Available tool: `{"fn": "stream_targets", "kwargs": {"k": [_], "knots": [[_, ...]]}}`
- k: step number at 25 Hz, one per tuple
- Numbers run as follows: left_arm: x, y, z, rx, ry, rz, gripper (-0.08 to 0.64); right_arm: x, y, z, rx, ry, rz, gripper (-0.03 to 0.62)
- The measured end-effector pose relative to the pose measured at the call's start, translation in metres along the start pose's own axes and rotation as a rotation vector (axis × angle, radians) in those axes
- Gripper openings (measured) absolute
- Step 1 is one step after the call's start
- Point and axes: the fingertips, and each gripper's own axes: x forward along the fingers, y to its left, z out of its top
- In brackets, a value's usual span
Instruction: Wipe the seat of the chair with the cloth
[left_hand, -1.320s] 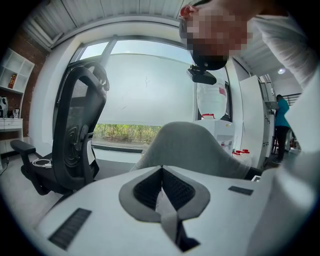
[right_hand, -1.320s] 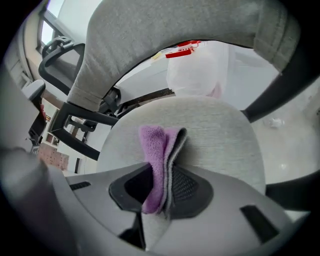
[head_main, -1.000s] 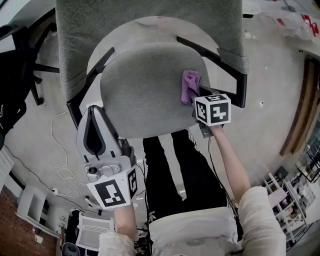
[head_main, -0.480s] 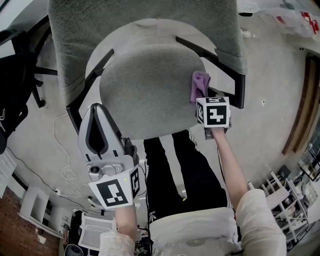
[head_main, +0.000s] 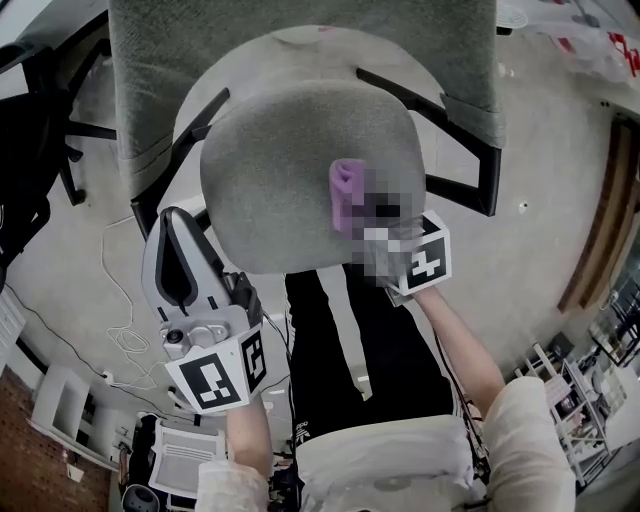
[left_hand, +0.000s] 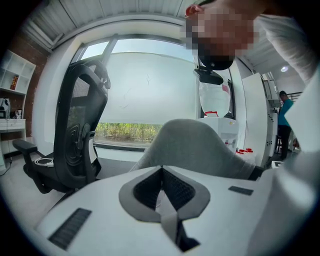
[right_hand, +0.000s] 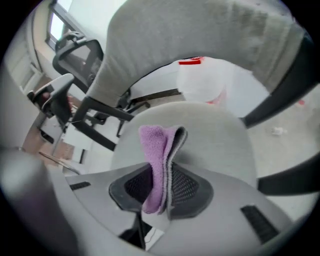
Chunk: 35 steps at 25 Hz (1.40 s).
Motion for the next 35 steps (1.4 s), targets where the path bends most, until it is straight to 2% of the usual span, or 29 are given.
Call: {"fn": "stream_targets", "kwargs": {"k": [3, 7, 10, 13, 17, 23, 27, 31, 35], "knots": [[-0.005, 0.01, 0.005, 0.001, -0.008, 0.018, 0.012, 0.027, 0.084, -0.022, -0.066, 0.06, 0.187, 0.094], [-0.012, 0.027, 0.016, 0.01, -0.027, 0.038, 0.012, 0.057, 0.176, -0.044, -0.075, 0.09, 0.348, 0.094], [-0.016, 0.039, 0.017, 0.01, -0.026, 0.056, 0.012, 0.08, 0.212, -0.052, -0.032, 0.068, 0.387, 0.095], [-0.019, 0.047, 0.013, 0.013, -0.021, 0.067, 0.012, 0.104, 0.226, -0.06, -0.028, 0.064, 0.367, 0.095], [-0.021, 0.054, 0.006, 0.008, -0.01, 0.08, 0.012, 0.128, 0.228, -0.072, -0.095, 0.073, 0.329, 0.095], [-0.011, 0.049, 0.006, -0.001, -0.013, 0.071, 0.012, 0.119, 0.209, -0.077, -0.074, 0.086, 0.323, 0.095], [-0.006, 0.045, 0.009, 0.0, -0.017, 0.058, 0.012, 0.105, 0.176, -0.082, -0.078, 0.067, 0.29, 0.095], [-0.002, 0.039, 0.007, 0.006, -0.006, 0.042, 0.012, 0.084, 0.135, -0.093, -0.069, 0.096, 0.273, 0.095], [0.002, 0.026, 0.001, 0.014, 0.011, 0.017, 0.012, 0.059, 0.078, -0.1, -0.035, 0.102, 0.198, 0.095]]}}
